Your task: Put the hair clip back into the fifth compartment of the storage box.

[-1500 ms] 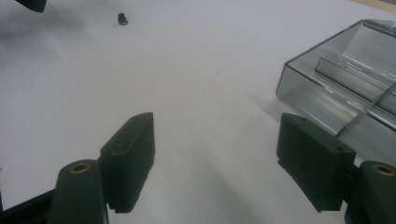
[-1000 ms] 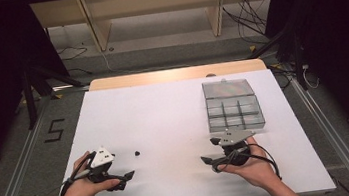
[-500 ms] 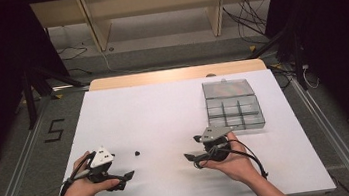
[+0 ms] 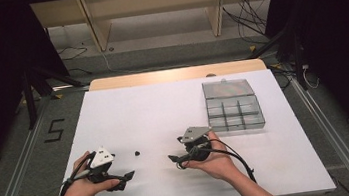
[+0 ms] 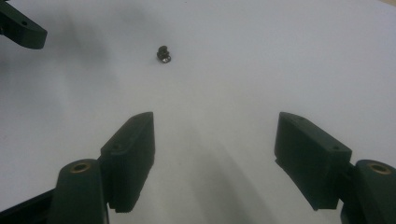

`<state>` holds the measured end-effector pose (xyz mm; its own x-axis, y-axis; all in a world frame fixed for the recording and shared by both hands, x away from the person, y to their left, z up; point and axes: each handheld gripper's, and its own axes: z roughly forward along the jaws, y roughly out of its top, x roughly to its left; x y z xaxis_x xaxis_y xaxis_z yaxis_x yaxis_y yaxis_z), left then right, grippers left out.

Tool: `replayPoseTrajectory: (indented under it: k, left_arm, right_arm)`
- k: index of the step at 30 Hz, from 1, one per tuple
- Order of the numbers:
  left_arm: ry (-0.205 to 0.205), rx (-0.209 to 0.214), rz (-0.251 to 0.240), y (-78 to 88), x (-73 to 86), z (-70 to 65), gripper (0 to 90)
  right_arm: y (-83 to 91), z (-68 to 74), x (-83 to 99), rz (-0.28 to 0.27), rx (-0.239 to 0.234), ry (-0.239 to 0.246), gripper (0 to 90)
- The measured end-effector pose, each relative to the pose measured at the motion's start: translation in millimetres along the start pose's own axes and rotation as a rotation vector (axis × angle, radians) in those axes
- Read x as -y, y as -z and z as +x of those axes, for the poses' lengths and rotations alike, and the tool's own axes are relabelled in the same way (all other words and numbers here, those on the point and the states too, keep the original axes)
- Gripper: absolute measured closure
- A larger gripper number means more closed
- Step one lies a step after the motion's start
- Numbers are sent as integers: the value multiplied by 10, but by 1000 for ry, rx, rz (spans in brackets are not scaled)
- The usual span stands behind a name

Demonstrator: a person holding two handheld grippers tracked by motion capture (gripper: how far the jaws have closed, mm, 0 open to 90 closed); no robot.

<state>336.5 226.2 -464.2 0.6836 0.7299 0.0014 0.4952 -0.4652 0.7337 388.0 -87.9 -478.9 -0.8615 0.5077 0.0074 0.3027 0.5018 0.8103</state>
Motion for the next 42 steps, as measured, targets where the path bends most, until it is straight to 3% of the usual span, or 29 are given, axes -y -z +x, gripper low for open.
replayPoseTrajectory:
  k: [23,34,42]
  left_arm:
    - [-3,8,3,-7,6,-6,85]
    - [-5,8,4,-3,10,-1,85]
    - [-3,4,2,4,8,7,85]
  right_arm:
    - [-664,216,-306,39,-57,45,326]
    - [-1012,287,-488,98,-48,90,429]
    - [-1142,305,-564,117,-78,125,527]
